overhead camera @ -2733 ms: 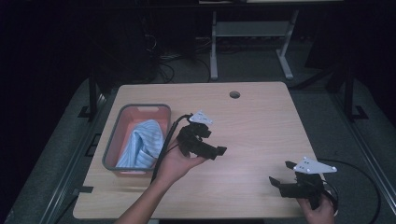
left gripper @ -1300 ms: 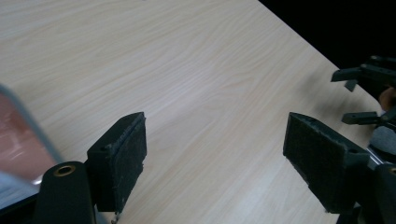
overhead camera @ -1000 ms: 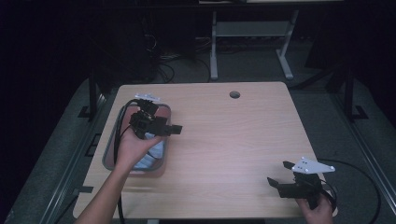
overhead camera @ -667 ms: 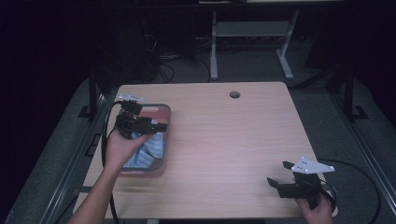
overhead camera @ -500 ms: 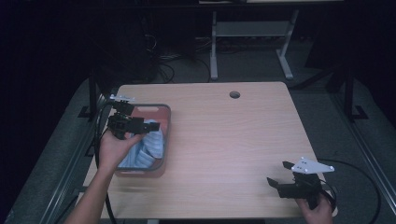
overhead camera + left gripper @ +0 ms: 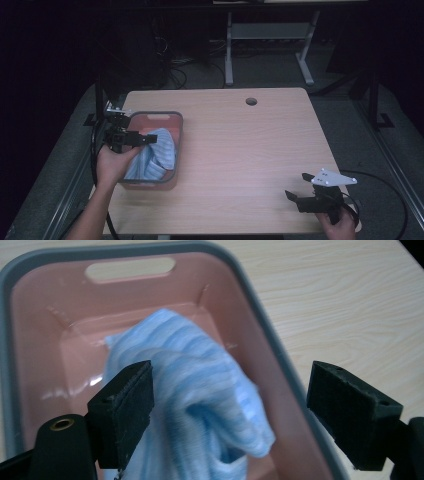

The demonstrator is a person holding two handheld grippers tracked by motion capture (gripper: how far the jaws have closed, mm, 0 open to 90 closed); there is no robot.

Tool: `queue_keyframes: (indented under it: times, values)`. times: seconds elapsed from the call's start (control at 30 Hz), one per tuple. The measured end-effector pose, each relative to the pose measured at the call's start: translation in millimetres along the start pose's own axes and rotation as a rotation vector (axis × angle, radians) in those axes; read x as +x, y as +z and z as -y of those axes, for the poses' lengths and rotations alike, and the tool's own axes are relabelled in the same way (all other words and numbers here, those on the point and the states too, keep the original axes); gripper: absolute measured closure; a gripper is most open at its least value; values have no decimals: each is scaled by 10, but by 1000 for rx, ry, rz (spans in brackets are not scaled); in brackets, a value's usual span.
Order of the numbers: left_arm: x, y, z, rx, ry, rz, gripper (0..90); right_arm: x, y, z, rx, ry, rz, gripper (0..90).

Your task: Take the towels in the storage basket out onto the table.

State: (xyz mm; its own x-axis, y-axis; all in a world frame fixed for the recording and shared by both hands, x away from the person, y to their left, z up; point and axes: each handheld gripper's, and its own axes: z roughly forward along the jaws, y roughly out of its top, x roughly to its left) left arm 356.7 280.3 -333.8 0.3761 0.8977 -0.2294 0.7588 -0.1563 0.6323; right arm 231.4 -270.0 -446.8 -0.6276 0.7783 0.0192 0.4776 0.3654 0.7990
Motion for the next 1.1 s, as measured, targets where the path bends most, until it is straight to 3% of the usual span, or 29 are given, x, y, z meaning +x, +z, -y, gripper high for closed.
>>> queue_keyframes:
  times: [0.3, 0.37, 0.43, 0.8, 0.9, 1.03, 1.1]
  values:
    - [56, 121, 107, 59, -23, -18, 186, 16, 12, -5, 4, -9, -7, 141]
    - [71, 165, 131, 89, -21, -1, 227, 14, 16, -7, 4, -9, -8, 141]
    - [74, 208, 147, 111, -13, -20, 254, 14, 18, -7, 4, -7, -9, 142]
    - [54, 379, 188, 170, -33, -32, 229, 35, 39, -7, 12, -22, -14, 142]
    - [58, 426, 212, 183, -36, -47, 266, 33, 34, -6, 10, -12, -14, 142]
    - [65, 478, 223, 214, -31, -54, 300, 35, 29, -1, 14, -22, -11, 142]
    - [33, 518, 218, 251, -6, -65, 326, 35, 31, -4, 11, -15, -14, 142]
